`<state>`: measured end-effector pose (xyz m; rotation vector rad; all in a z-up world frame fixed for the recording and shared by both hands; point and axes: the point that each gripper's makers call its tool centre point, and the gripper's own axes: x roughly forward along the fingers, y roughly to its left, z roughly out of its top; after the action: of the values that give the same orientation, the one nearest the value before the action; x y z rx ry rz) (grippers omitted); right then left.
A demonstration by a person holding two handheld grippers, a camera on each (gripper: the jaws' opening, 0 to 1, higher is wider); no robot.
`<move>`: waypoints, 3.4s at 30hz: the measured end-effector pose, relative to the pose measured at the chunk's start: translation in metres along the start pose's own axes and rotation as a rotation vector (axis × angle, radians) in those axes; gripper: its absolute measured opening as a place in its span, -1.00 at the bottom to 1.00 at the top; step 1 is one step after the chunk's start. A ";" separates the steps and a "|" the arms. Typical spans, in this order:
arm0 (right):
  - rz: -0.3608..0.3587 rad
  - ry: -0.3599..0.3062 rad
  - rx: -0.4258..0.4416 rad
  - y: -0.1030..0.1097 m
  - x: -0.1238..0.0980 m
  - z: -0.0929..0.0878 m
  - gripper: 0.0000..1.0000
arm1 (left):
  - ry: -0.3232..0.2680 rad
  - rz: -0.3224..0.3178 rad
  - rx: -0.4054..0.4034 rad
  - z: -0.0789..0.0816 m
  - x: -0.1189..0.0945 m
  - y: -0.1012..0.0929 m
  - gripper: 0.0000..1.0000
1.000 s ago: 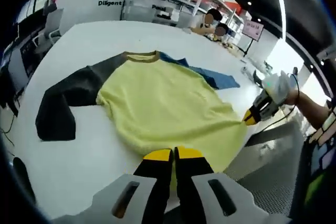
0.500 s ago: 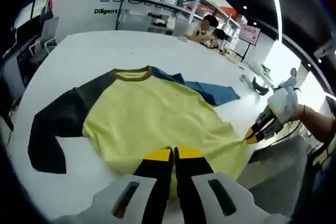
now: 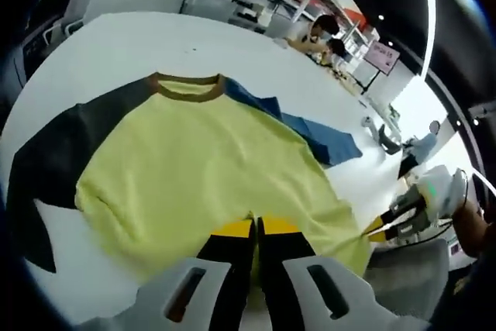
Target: Fold the garment on the visible template until the final outline fits inside the template.
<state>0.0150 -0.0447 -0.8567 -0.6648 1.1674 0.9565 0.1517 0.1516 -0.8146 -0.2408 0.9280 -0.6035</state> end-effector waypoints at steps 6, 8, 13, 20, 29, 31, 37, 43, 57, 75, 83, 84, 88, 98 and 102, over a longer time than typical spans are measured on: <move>-0.002 -0.003 0.004 0.000 0.000 0.000 -1.00 | 0.038 0.025 0.020 -0.004 0.019 0.005 -1.00; -0.002 -0.003 0.006 0.000 0.000 0.000 -1.00 | 0.042 0.027 0.020 -0.004 0.025 0.006 -1.00; -0.002 -0.001 0.006 0.001 0.000 0.000 -1.00 | 0.044 0.047 0.019 -0.008 0.031 0.010 -1.00; 0.002 -0.002 0.011 0.001 0.000 0.000 -1.00 | -0.025 0.033 0.135 0.001 0.029 0.010 -1.00; 0.004 -0.001 0.013 0.001 0.000 0.000 -1.00 | -0.173 0.076 0.263 0.028 -0.018 0.012 -0.73; 0.003 -0.002 0.015 0.001 0.000 0.000 -1.00 | -0.169 0.094 0.284 0.024 -0.026 0.013 -0.71; 0.001 -0.003 0.015 0.001 0.000 0.000 -1.00 | -0.117 0.127 0.366 -0.002 -0.036 0.012 -0.64; -0.006 -0.007 0.018 0.000 -0.001 0.000 -1.00 | -0.069 0.133 0.386 -0.019 -0.035 0.015 -0.61; -0.007 -0.016 0.025 0.000 0.000 0.000 -1.00 | -0.021 0.112 0.262 -0.037 -0.020 0.009 -0.65; -0.008 -0.028 0.032 0.000 0.000 0.000 -1.00 | -0.030 0.155 0.176 -0.042 -0.002 0.015 -0.97; -0.010 -0.031 0.036 0.001 0.000 0.000 -1.00 | -0.117 0.091 0.199 -0.025 -0.020 -0.002 -1.00; -0.010 -0.030 0.037 0.001 0.000 0.000 -1.00 | -0.108 0.104 0.199 -0.026 -0.023 0.000 -1.00; -0.009 -0.026 0.033 0.001 0.000 0.000 -1.00 | -0.107 0.123 0.247 -0.027 -0.033 0.003 -1.00; -0.013 -0.025 0.032 0.000 -0.001 0.000 -1.00 | -0.139 0.130 0.312 -0.020 -0.070 -0.002 -1.00; -0.014 -0.022 0.030 0.000 -0.001 0.000 -1.00 | -0.151 0.144 0.350 -0.016 -0.090 -0.002 -1.00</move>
<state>0.0147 -0.0444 -0.8561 -0.6358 1.1539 0.9305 0.0979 0.2035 -0.7625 0.0932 0.6738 -0.5950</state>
